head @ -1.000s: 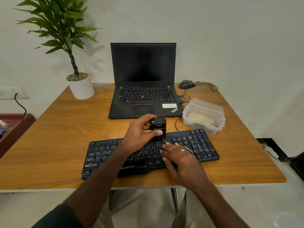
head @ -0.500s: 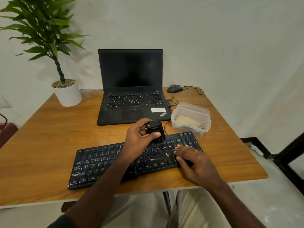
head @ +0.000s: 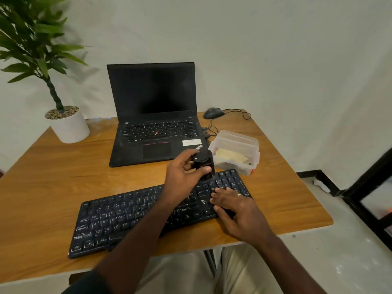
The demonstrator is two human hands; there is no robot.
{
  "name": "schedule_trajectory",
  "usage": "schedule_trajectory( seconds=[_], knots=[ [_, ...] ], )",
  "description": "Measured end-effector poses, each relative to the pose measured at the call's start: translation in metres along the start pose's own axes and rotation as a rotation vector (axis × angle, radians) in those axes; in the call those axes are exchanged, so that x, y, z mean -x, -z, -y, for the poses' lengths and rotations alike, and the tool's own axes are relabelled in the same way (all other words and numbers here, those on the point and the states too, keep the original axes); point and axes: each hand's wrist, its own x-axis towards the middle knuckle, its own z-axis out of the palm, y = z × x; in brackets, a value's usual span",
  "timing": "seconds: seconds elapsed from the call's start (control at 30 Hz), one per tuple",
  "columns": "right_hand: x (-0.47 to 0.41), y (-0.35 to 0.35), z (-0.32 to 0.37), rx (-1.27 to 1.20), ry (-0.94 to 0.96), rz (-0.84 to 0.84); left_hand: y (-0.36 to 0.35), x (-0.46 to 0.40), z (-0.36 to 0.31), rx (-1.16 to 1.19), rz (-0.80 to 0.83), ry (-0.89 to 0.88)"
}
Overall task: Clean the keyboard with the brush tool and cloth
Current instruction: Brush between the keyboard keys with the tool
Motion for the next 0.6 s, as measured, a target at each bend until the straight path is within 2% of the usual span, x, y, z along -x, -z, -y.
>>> schedule_trajectory(
  seconds=[0.17,0.33,0.6],
  knots=[
    [0.0,-0.001,-0.001,0.002,0.003,0.004,0.023,0.001,0.003,-0.025,0.031,0.012],
    [-0.001,-0.002,0.0,0.009,-0.003,0.0,0.001,0.001,0.003,0.006,0.099,0.043],
    [0.0,-0.001,0.001,0.01,0.002,-0.002,-0.002,-0.003,0.007,0.02,-0.047,-0.012]
  ],
)
